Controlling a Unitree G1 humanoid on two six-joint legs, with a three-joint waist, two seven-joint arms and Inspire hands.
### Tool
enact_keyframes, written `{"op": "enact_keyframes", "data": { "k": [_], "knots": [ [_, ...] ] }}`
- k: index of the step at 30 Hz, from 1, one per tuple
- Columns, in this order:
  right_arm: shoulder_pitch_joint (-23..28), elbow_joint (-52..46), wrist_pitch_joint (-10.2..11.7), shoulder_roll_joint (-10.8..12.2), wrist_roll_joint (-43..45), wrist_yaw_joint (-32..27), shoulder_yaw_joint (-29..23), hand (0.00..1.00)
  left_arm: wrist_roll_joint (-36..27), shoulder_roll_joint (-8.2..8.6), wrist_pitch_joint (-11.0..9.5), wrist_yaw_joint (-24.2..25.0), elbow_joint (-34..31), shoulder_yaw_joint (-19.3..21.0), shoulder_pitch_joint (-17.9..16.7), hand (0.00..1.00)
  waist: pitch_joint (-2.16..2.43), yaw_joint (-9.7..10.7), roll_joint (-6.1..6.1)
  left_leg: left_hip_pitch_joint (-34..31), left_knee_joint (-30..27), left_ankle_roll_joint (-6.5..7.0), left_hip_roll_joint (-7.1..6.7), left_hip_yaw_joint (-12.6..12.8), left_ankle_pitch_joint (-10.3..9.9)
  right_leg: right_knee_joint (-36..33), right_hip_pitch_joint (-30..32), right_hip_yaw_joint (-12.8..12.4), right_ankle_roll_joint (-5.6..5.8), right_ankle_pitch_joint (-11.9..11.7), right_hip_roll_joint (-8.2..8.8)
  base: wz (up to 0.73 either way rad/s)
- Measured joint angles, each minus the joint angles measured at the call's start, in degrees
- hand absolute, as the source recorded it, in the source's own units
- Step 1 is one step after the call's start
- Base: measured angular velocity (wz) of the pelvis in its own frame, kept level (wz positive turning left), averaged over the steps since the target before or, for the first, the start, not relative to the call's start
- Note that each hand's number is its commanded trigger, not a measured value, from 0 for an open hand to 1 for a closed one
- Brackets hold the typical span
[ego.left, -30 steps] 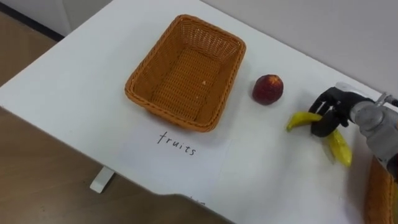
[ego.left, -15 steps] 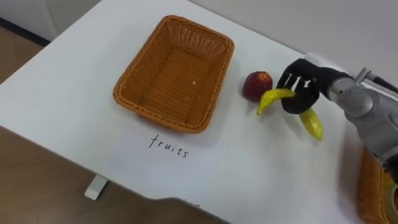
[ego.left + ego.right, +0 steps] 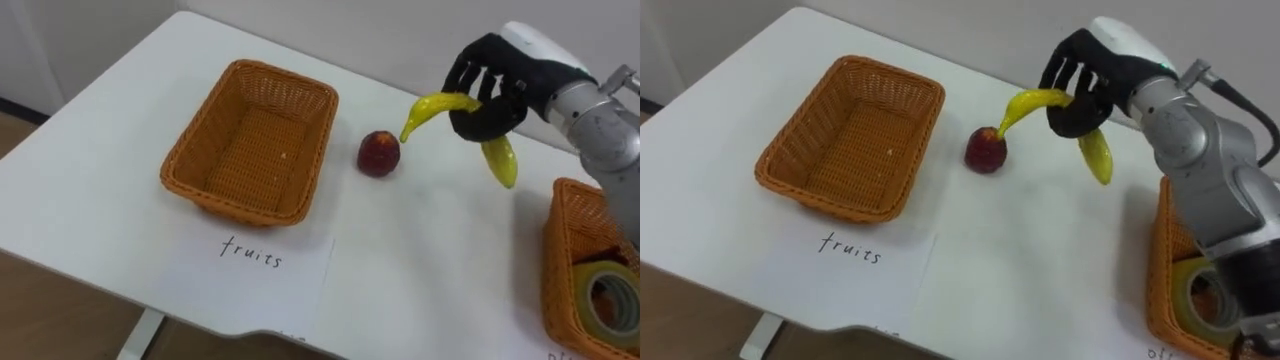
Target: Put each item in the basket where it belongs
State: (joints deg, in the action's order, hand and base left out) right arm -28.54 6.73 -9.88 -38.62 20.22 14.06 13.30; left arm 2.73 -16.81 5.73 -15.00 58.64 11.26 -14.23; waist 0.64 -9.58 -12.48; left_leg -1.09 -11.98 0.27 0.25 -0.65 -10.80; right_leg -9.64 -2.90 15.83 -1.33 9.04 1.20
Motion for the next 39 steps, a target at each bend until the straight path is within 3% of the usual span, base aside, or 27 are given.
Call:
{"op": "enact_keyframes", "data": {
  "k": [12,16,21,36,39],
  "knots": [
    [-0.01,-10.62,-0.17,-0.98,-0.66,1.31,-2.03,1.0,0.2,1.02,0.11,-1.12,-2.59,1.98,-1.83,0.0,-0.01,0.13,-0.38,0.12,0.2,0.02,-0.11,-0.26,0.0,-0.01,-0.14,0.17,0.01,0.01,0.14,0.0],
    [-0.01,-10.71,-0.31,-1.0,-0.93,2.48,-2.02,1.0,0.16,1.34,0.21,-1.11,-2.54,1.94,-1.9,0.0,-0.65,0.09,-0.4,0.16,0.29,0.03,-0.19,-0.74,0.0,-0.02,-0.25,0.18,0.08,0.05,0.14,0.03],
    [-0.01,-10.71,-0.78,-0.99,-1.12,3.27,-2.01,1.0,0.16,1.43,0.2,-1.03,-1.35,1.87,-1.88,0.0,-0.98,-0.29,-0.01,0.92,0.69,0.03,-0.24,-1.32,0.0,0.06,-1.07,0.18,0.37,0.23,0.11,0.07],
    [-0.86,-12.25,-2.0,-0.96,0.65,3.7,1.33,1.0,0.18,1.46,0.2,0.37,0.04,1.68,-1.33,0.0,-0.83,-2.55,-0.69,2.85,1.28,0.07,-0.25,-1.94,0.02,-0.06,-2.7,1.51,0.62,0.38,0.3,0.02],
    [-1.01,-12.44,-2.29,-0.95,0.57,3.81,1.45,1.0,0.2,1.46,0.26,1.07,0.79,1.68,-0.75,0.0,-0.91,-3.89,-0.8,2.79,1.47,0.07,-0.29,-2.02,0.0,-0.04,-2.71,1.47,0.63,0.39,0.32,0.0]
  ]
}}
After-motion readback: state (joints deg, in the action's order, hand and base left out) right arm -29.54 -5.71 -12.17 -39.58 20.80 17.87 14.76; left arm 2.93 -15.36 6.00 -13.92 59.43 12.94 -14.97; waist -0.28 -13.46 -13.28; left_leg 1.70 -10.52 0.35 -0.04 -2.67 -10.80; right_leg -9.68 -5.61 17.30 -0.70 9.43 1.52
